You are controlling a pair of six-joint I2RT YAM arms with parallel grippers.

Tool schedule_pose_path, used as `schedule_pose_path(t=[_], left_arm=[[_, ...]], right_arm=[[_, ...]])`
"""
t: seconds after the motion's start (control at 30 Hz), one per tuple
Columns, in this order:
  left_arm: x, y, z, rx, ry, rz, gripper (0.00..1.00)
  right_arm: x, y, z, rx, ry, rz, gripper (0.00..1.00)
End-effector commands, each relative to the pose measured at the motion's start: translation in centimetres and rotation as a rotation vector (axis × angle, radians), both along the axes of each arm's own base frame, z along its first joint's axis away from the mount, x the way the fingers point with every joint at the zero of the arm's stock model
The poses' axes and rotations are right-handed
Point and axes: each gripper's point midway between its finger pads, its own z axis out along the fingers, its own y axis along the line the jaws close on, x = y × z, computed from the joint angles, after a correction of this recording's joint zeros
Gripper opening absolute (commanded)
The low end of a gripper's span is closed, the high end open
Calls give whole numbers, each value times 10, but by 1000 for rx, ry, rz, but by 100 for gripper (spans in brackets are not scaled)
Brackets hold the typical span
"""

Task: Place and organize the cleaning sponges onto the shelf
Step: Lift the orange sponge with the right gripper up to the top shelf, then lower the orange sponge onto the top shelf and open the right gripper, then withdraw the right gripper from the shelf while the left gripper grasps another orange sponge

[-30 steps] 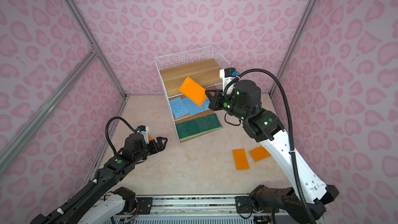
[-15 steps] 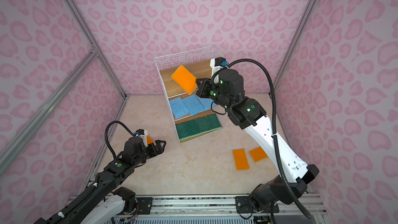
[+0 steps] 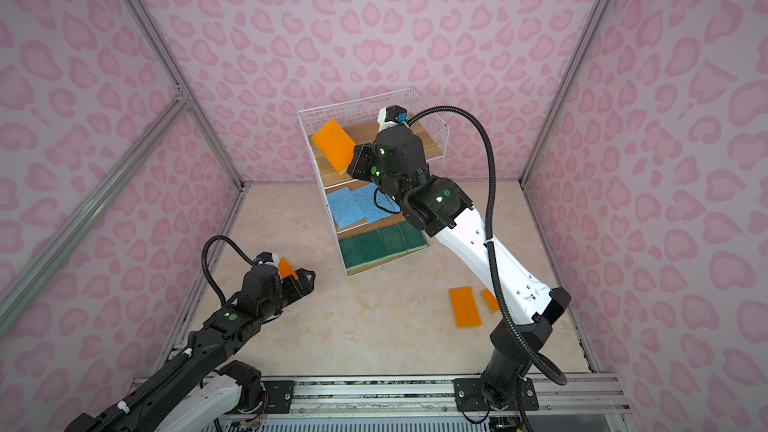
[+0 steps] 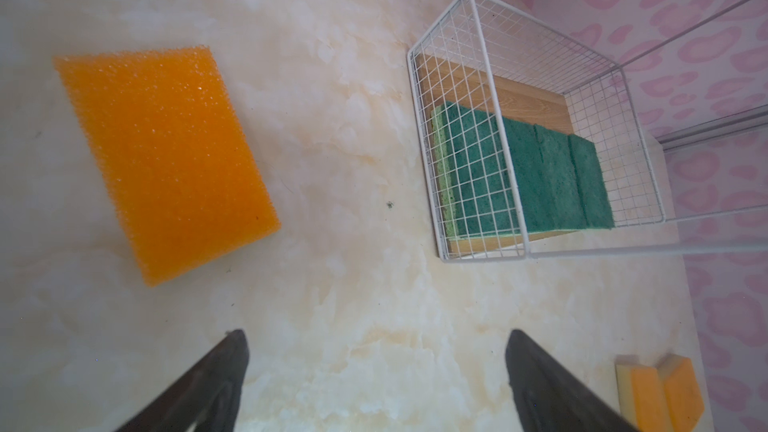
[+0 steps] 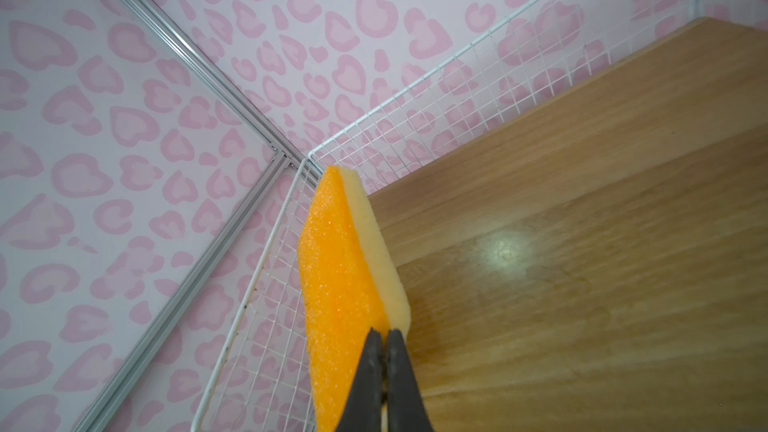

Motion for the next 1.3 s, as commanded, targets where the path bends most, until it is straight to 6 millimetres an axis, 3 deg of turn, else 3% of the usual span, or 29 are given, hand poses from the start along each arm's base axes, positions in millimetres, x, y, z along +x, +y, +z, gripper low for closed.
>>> schedule_pose_path(t=[0.0, 0.17, 0.33, 0.67, 1.0, 1.27], left_arm=[[4, 2, 3, -3, -15, 21, 98], [3, 3, 4, -4, -26, 25, 97], [3, 4, 5, -2, -33, 25, 98], [1, 8, 7, 10, -41, 35, 98], [0, 32, 11, 16, -33, 127, 97], [-4, 64, -6, 4, 31, 226, 97]], right_arm=[[4, 0, -8, 1, 18, -56, 0], [3, 14, -13, 15, 28, -28, 0], [3, 24, -17, 21, 32, -2, 10], [5, 29, -18, 9, 24, 47, 45], [-9, 9, -4, -10, -44, 55, 66], [-33, -23, 0, -52, -115, 109, 71]])
